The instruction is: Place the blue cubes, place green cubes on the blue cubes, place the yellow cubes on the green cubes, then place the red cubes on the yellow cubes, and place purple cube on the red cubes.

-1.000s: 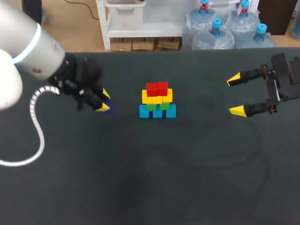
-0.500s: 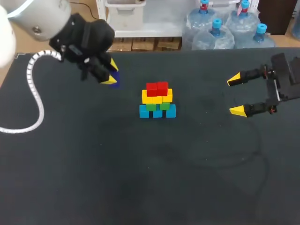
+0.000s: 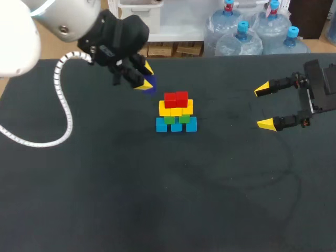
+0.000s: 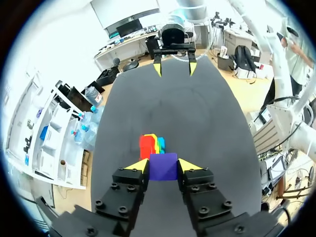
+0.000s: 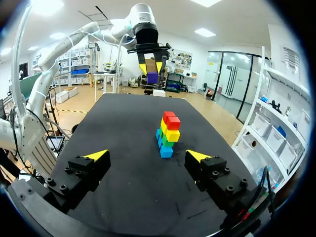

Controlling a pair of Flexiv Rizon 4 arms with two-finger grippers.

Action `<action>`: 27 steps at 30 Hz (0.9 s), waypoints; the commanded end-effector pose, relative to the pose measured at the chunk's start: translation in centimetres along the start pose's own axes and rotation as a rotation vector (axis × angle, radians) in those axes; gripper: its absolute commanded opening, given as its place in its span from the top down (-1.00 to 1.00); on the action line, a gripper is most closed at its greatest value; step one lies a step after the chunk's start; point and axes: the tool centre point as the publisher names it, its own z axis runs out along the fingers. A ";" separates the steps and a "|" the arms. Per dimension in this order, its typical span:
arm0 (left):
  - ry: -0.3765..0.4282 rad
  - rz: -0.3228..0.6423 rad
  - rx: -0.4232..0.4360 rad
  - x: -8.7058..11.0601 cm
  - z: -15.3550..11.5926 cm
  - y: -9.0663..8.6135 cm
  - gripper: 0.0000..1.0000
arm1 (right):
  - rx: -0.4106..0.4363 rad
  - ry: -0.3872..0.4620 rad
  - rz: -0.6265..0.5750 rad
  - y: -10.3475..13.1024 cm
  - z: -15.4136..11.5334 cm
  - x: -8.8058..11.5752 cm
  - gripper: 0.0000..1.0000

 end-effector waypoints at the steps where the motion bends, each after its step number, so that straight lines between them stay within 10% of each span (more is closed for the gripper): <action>1: 0.000 0.006 0.036 -1.0 1.6 1.0 1.00 | 0.001 0.002 0.000 0.0 0.0 0.0 -1.00; 27: -0.002 -0.072 0.109 -2.8 7.9 3.0 1.00 | 0.001 0.002 0.000 0.0 0.0 0.0 -1.00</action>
